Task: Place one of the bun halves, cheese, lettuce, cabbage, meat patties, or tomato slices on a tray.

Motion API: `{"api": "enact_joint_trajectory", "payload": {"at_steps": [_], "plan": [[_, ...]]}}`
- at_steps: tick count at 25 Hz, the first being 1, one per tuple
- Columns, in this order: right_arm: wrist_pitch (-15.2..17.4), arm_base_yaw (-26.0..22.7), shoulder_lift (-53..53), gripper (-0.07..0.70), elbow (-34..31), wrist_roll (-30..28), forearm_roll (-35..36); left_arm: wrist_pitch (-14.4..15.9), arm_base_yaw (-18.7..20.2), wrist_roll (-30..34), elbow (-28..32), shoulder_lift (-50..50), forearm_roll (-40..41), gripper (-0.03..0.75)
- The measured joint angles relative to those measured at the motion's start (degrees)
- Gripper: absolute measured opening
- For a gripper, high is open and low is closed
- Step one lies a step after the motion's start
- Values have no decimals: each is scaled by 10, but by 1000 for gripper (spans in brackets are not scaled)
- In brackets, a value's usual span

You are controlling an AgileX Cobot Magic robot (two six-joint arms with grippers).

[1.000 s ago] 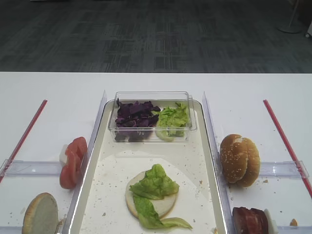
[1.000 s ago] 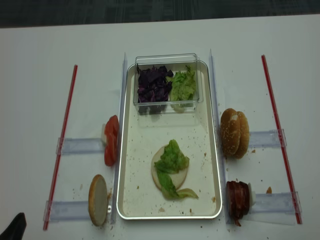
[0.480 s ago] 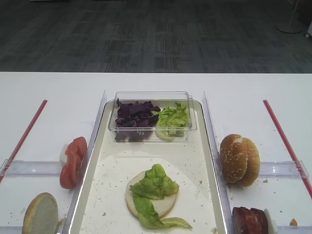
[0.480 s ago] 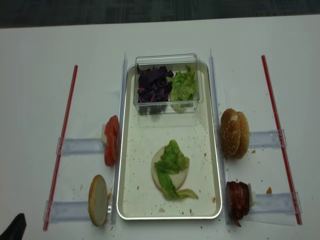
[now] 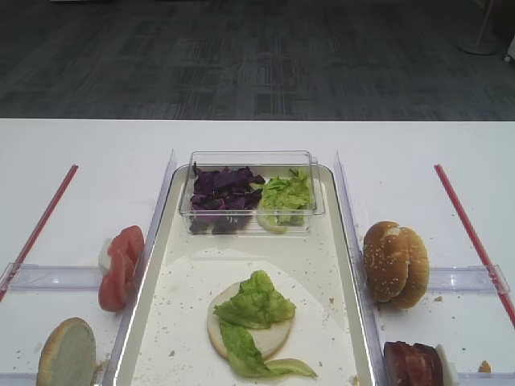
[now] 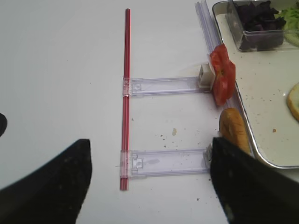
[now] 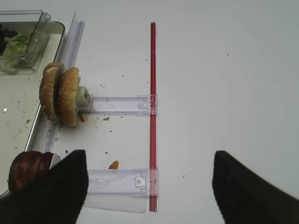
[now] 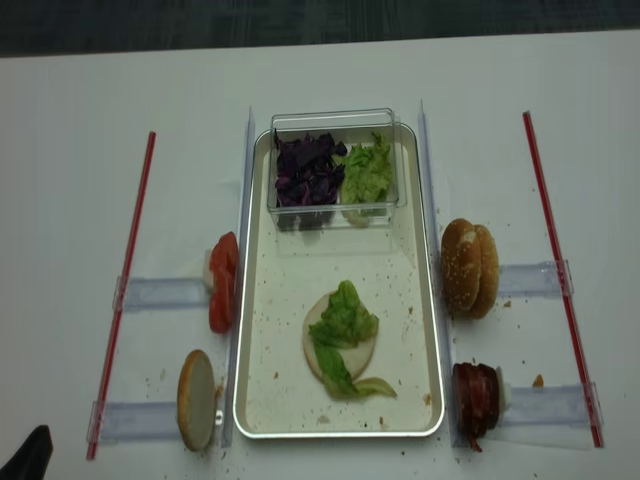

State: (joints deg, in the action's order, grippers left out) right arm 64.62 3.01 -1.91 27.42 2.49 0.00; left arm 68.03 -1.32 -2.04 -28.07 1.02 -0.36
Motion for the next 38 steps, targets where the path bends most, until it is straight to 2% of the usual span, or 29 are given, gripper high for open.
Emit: {"api": "enact_joint_trajectory", "payload": {"at_steps": [5, 38], "plan": [[1, 0, 28, 571, 0, 0, 0, 0, 0, 0, 0, 0, 0, 490], [2, -1, 28, 571, 0, -1, 0, 0, 0, 0, 0, 0, 0, 490]]}}
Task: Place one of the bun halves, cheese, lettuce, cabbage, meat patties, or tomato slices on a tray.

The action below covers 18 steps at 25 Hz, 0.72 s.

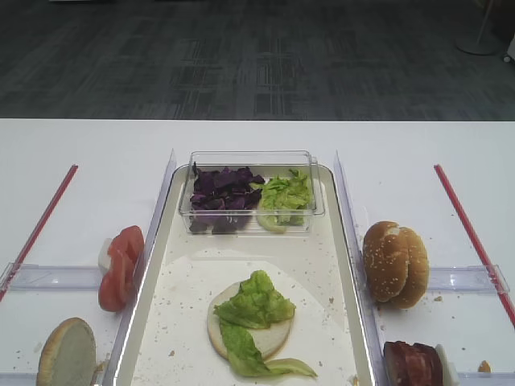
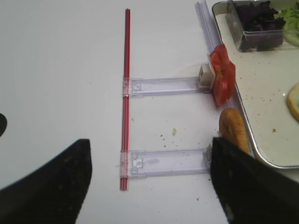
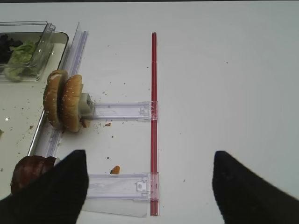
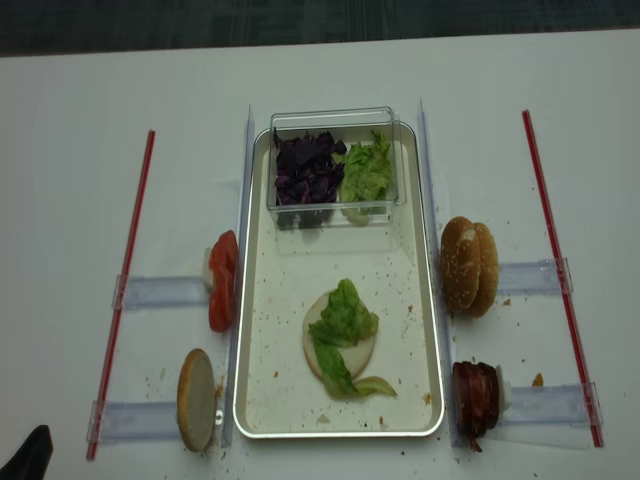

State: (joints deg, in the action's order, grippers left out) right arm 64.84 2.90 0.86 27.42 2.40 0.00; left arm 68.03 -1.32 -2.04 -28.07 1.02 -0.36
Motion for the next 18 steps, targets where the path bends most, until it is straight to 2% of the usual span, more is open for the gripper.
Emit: {"api": "enact_joint_trajectory", "payload": {"at_steps": [6, 18], "plan": [[0, -32, 0, 571, 0, 0, 0, 0, 0, 0, 0, 0, 0, 490], [0, -33, 0, 571, 0, 0, 0, 0, 0, 0, 0, 0, 0, 490]]}}
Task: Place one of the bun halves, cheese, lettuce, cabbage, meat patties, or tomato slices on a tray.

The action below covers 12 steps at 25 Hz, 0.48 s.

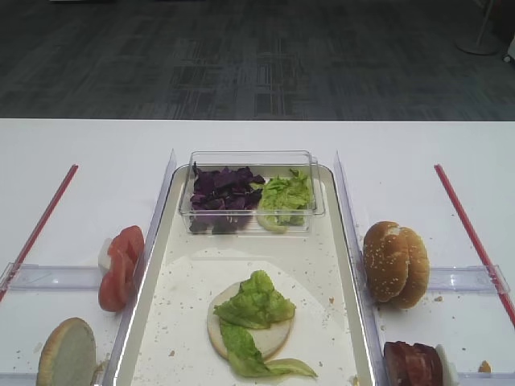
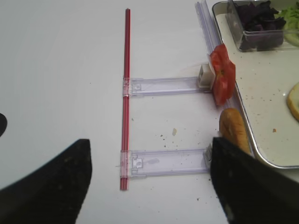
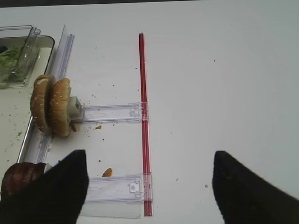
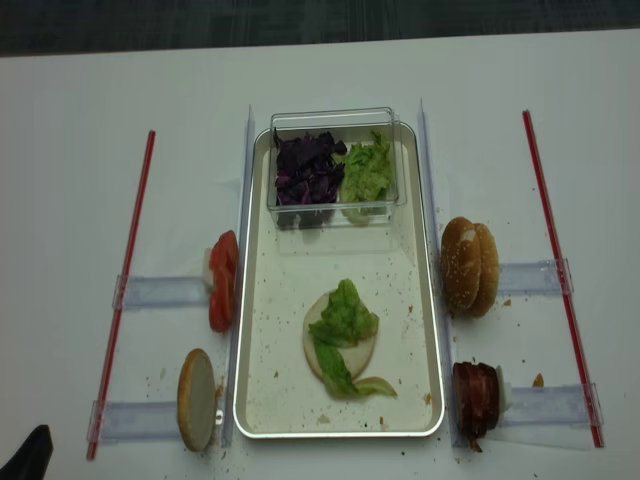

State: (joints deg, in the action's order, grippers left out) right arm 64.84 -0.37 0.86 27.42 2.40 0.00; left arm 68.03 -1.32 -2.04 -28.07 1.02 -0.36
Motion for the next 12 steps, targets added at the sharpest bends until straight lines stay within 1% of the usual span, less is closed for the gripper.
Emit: {"api": "enact_joint_trajectory", "payload": {"at_steps": [12], "plan": [[0, 0, 0, 571, 0, 0, 0, 0, 0, 0, 0, 0, 0, 490]]}}
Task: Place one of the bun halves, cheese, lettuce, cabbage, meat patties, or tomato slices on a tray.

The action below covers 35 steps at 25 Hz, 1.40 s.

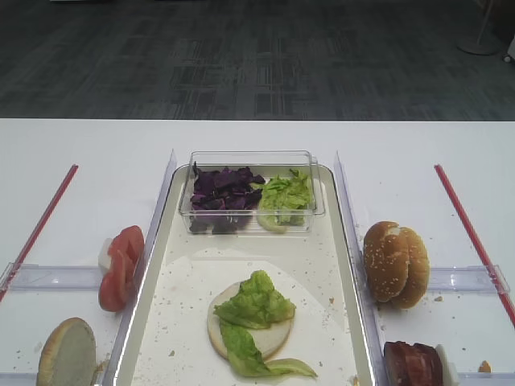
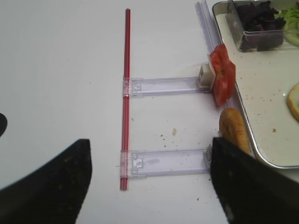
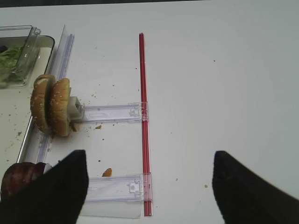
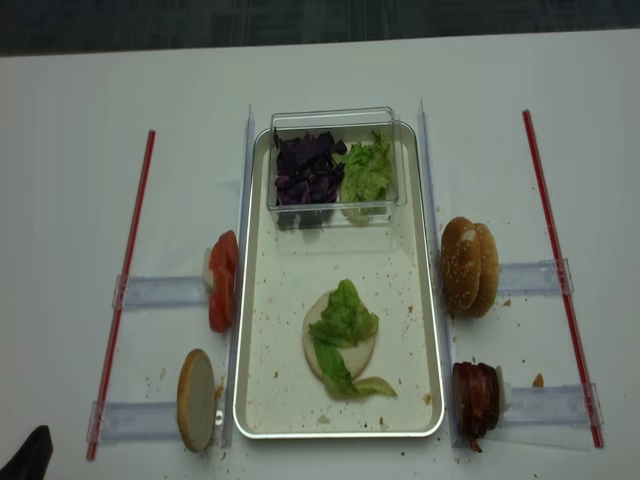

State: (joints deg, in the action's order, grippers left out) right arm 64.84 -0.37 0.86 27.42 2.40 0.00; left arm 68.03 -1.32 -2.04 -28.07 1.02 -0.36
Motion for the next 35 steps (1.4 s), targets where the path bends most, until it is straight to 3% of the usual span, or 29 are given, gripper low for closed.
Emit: {"api": "enact_joint_trajectory", "payload": {"at_steps": [10, 35], "plan": [[0, 0, 0, 571, 0, -31, 0, 0, 0, 0, 0, 0, 0, 490], [0, 0, 0, 571, 0, -35, 0, 0, 0, 0, 0, 0, 0, 490]]}}
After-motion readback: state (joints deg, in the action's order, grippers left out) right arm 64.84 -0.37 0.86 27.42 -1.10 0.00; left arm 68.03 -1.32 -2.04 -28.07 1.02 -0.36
